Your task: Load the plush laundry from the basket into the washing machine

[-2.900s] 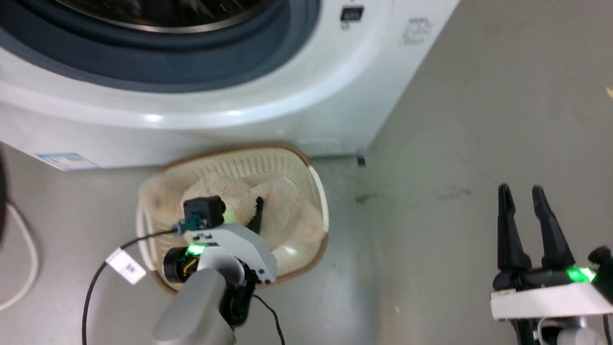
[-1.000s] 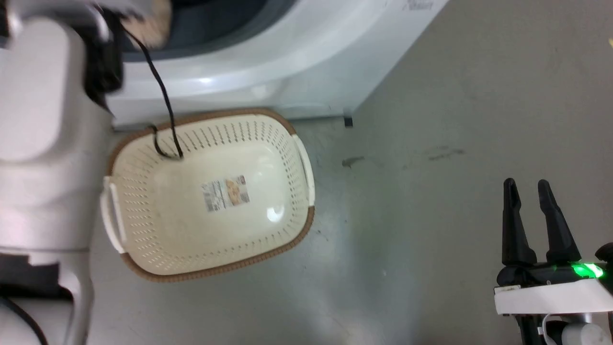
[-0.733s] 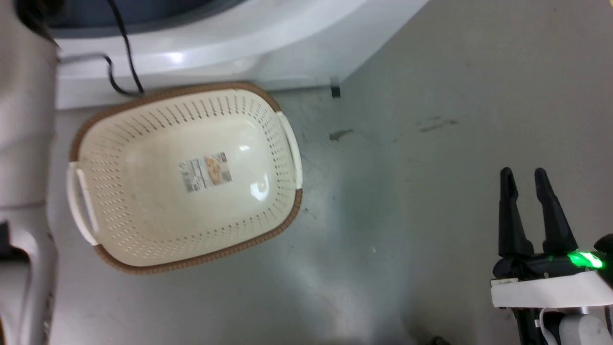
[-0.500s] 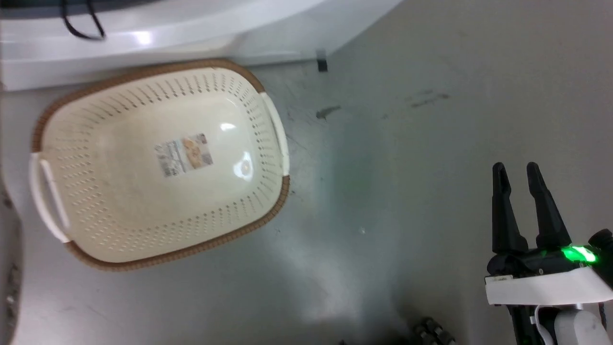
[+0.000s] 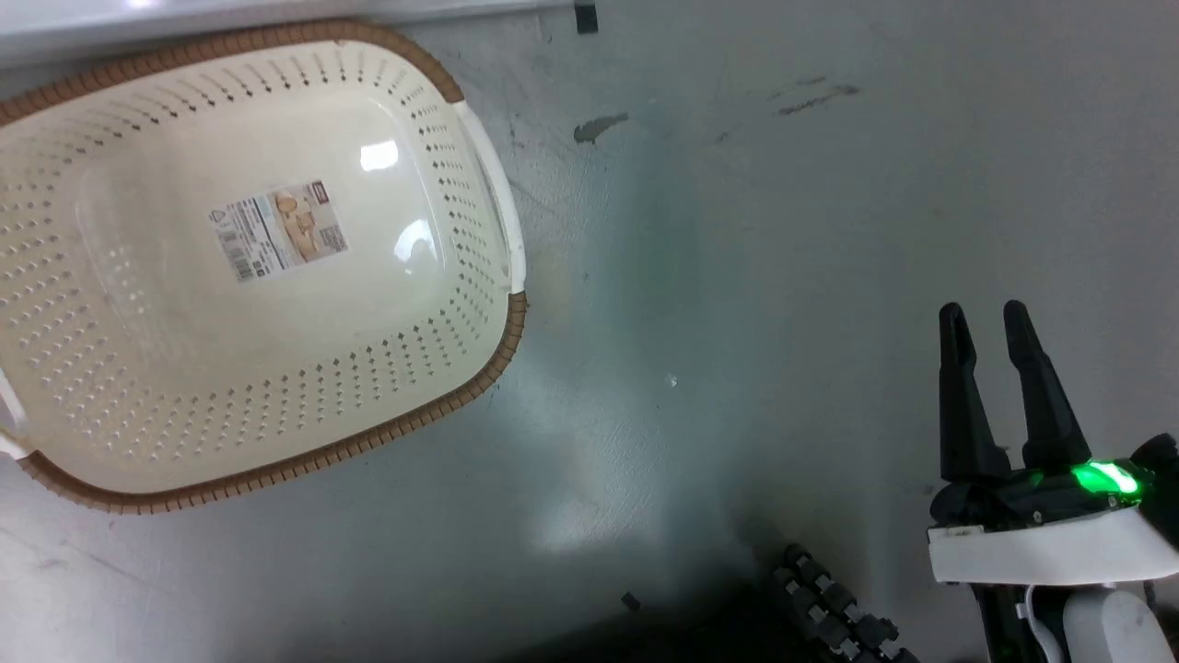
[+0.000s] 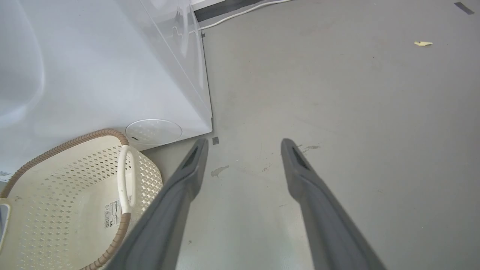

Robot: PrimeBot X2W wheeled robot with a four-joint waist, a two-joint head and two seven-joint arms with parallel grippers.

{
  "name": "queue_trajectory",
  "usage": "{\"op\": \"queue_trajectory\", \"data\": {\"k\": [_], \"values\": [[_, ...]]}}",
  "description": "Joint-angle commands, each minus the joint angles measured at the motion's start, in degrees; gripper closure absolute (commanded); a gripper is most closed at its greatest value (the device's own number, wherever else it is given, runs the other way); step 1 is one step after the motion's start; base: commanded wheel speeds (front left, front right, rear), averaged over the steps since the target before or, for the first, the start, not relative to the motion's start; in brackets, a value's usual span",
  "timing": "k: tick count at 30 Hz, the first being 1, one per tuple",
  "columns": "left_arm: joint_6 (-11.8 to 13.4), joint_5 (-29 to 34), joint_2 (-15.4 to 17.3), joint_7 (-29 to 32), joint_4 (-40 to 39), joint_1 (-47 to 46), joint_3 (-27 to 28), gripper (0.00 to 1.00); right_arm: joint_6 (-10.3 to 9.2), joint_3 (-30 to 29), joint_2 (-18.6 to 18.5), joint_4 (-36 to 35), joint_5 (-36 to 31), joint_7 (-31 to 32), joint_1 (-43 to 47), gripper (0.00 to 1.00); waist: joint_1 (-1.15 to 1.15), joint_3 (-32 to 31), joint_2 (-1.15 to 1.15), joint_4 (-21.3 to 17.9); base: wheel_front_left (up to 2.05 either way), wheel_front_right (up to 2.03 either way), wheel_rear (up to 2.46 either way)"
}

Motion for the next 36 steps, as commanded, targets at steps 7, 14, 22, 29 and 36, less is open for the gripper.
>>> {"op": "queue_trajectory", "data": {"k": [7, 14, 22, 29, 36], "values": [[-0.3, -2.4, -1.9, -0.6, 4.3, -1.2, 0.9, 0.00, 0.03, -0.2, 0.0, -0.7, -0.2, -0.2, -2.3, 0.00, -0.01, 1.2, 0.00, 1.2, 0.00, 0.00, 0.00], [-1.9, -3.8, -3.9, -1.5, 7.7, 0.5, 0.7, 0.00, 0.03, -1.2, 0.0, -1.0, -1.2, -0.2, -2.7, 0.00, -0.01, -0.4, 0.00, 2.8, 0.00, 0.00, 0.00], [-3.6, -6.3, -6.9, -1.9, 12.2, 5.2, 1.2, 0.00, 0.03, -2.9, 0.0, -1.2, -3.2, -0.2, -2.5, 0.00, -0.01, -5.0, 0.00, 5.6, 0.00, 0.00, 0.00], [-4.3, -7.3, -10.2, -2.0, 13.2, 13.4, 1.6, 0.00, 0.03, -4.5, 0.0, -0.5, -5.4, -0.2, -1.6, 0.00, -0.01, -11.2, 0.00, 9.1, 0.00, 0.00, 0.00], [-4.4, -8.1, -14.5, -2.0, 12.8, 23.6, 2.4, 0.00, 0.03, -5.1, 0.0, 1.0, -7.0, -0.2, -0.4, 0.00, -0.01, -18.9, 0.00, 12.9, 0.00, 0.00, 0.00]]}}
